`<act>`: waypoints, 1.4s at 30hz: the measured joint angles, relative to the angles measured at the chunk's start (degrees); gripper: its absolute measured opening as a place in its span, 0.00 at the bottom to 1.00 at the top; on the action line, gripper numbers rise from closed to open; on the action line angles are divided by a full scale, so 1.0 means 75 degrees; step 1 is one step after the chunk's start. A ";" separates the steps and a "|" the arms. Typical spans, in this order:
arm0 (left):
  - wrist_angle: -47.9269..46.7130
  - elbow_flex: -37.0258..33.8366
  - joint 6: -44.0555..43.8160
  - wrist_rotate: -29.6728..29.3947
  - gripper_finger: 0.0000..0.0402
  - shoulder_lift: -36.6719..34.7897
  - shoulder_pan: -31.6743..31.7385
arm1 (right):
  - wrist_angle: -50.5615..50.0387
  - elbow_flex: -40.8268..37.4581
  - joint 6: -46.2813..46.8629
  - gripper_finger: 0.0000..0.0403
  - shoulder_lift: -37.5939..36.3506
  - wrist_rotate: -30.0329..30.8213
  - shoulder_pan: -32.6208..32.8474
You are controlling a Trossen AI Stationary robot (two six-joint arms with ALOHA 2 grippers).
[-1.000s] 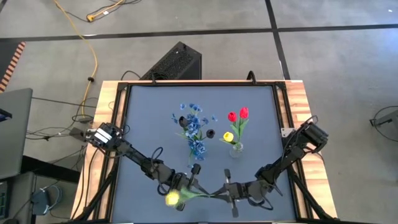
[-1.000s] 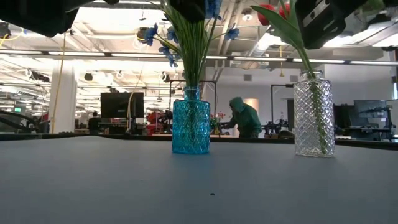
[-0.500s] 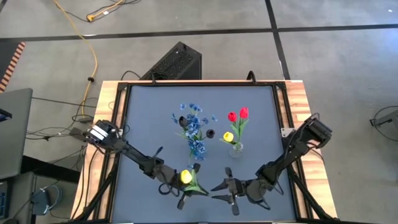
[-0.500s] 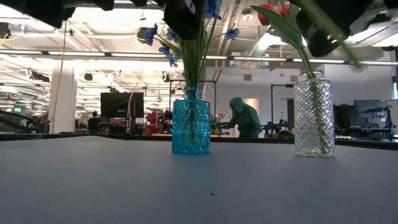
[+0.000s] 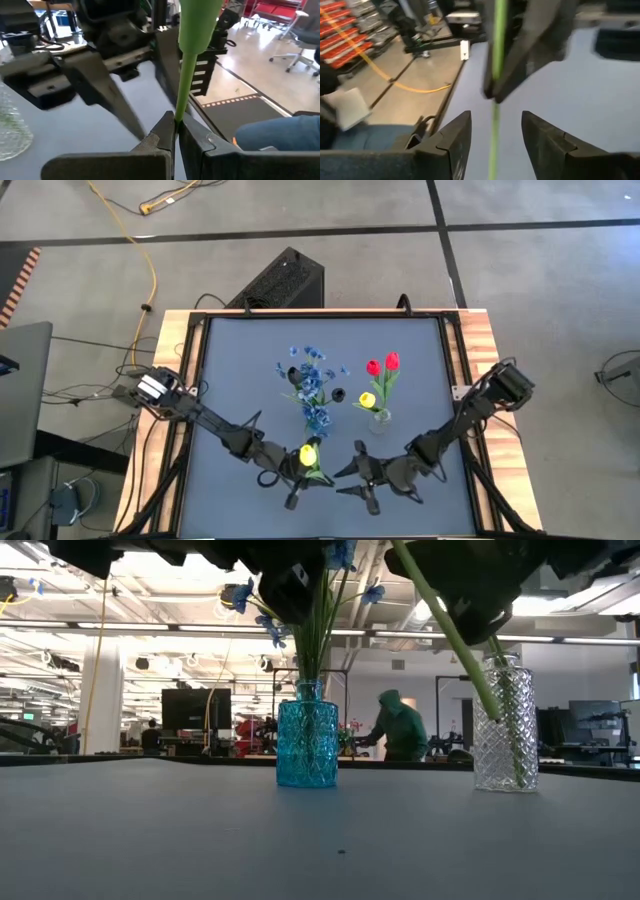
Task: Sort flowers into vase by color
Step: Put the yellow flower into the transparent vase
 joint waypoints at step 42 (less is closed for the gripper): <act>-0.0691 0.0006 0.0337 -0.0782 0.42 -0.0629 0.0093 | -0.2159 -0.1800 0.0272 0.06 -0.3163 0.5368 0.1794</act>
